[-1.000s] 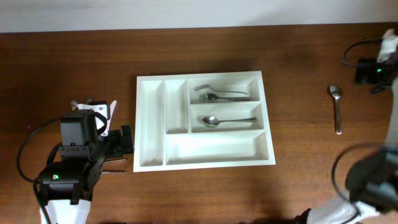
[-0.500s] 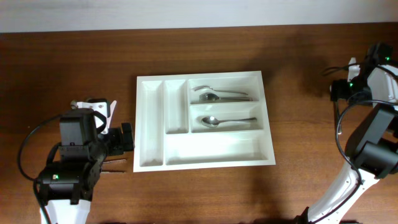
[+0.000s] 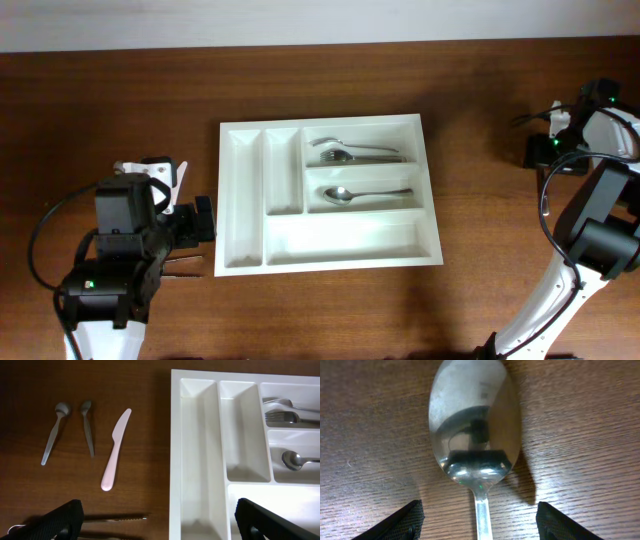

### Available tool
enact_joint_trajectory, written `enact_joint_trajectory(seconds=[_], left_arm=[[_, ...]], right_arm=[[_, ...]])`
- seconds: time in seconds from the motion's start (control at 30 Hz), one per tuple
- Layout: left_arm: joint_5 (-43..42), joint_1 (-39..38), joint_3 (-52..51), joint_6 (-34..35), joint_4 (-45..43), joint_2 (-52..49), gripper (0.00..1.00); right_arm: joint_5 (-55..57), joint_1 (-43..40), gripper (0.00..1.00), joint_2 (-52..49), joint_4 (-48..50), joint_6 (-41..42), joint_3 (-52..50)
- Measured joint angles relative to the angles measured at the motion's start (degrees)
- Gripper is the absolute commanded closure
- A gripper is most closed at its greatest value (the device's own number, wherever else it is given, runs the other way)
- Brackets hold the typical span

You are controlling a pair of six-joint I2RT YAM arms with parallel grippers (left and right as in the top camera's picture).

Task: Pack container
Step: 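Return the right gripper to the last spoon and grasp it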

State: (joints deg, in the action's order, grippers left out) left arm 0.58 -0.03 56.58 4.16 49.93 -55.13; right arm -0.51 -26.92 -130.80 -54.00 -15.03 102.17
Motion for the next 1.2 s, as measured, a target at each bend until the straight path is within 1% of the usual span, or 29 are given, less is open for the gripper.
enact_joint_trajectory(seconds=[0.2, 0.23, 0.3, 0.33, 0.4, 0.6, 0.67, 0.77, 1.1, 1.2], left_arm=[[0.00, 0.00, 0.00, 0.00, 0.00, 0.00, 0.01], [0.00, 0.00, 0.00, 0.00, 0.00, 0.00, 0.01], [0.00, 0.00, 0.00, 0.00, 0.00, 0.00, 0.01], [0.00, 0.00, 0.00, 0.00, 0.00, 0.00, 0.01], [0.00, 0.00, 0.00, 0.00, -0.02, 0.00, 0.01], [0.00, 0.00, 0.00, 0.00, 0.00, 0.00, 0.01], [0.00, 0.00, 0.00, 0.00, 0.00, 0.00, 0.01], [0.00, 0.00, 0.00, 0.00, -0.02, 0.00, 0.01], [0.00, 0.00, 0.00, 0.00, 0.00, 0.00, 0.01], [0.00, 0.00, 0.00, 0.00, -0.02, 0.00, 0.01]], right_arm=[[-1.73, 0.00, 0.39, -0.52, -0.11, 0.00, -0.17], [-1.73, 0.00, 0.45, -0.52, -0.04, -0.02, -0.17], [-1.84, 0.00, 0.63, -0.52, 0.09, -0.07, -0.17], [-1.97, 0.00, 0.67, -0.52, 0.17, -0.07, -0.17], [-2.03, 0.00, 0.75, -0.52, 0.24, 0.11, -0.17], [-2.29, 0.00, 0.86, -0.52, 0.31, 0.07, -0.17], [-2.40, 0.00, 0.92, -0.52, 0.31, 0.04, -0.17], [-2.60, 0.00, 0.96, -0.52, 0.31, 0.07, -0.17], [-5.27, 0.00, 0.96, 0.17, -0.57, 0.02, -0.20], [-8.20, 0.13, 0.96, 4.28, -1.55, -0.68, -0.42]])
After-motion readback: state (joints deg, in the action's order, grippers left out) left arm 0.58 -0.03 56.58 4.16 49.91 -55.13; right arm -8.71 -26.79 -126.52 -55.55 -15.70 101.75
